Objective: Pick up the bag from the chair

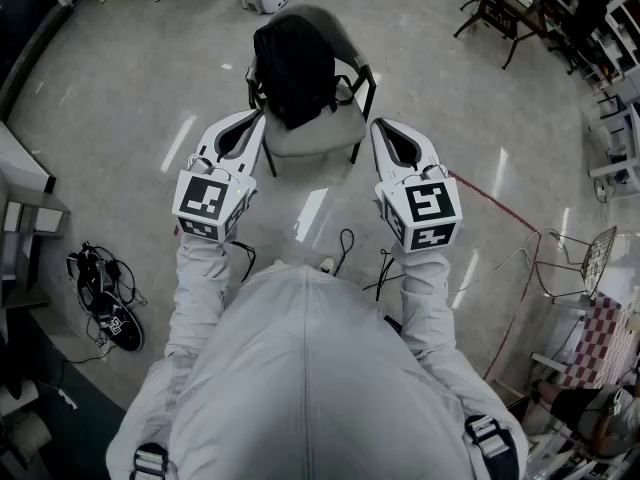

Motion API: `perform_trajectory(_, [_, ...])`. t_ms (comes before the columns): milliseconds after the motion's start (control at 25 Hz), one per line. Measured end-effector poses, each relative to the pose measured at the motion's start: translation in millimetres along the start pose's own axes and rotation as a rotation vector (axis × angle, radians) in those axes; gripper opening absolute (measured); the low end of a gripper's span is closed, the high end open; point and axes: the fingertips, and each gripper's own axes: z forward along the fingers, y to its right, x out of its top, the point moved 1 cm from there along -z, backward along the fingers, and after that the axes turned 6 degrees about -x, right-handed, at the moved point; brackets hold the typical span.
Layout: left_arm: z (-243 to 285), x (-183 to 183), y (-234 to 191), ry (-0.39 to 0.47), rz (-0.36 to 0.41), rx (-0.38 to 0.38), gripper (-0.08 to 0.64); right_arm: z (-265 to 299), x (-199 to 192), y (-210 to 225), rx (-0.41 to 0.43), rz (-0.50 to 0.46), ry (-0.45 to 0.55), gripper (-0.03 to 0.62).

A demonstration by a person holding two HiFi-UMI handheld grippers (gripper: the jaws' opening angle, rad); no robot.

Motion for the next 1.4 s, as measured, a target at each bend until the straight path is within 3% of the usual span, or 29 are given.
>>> perform_trajectory(320, [15.6,-4.5,7.4,-0.002,-0.011,0.014,0.008,-2.1,-5.6,24.9,-0.019,0.029,0.015,0.011])
perform_trajectory(840, [29.1,-19.3,13.8,-0.061,-0.023,0.065,0.008,12.8,-22.6,45.6,0.037,0.051,-0.015,0.012])
perform_trajectory(1120, [62.2,-30.5,-20.1,-0.056,-0.034,0.068,0.008,56.4,-28.7,55.3,0.051,0.043,-0.037,0.011])
perform_trajectory(1280, [96.9,-29.6,-66.7,0.032,-0.103,0.041,0.008,107.3,-19.6,73.2,0.031,0.018,-0.043,0.012])
perform_trajectory(1400, [129.0,-24.6,-110.2,0.044,-0.081,0.041,0.008,153.3,-4.0,88.9,0.014,0.007,-0.041,0.011])
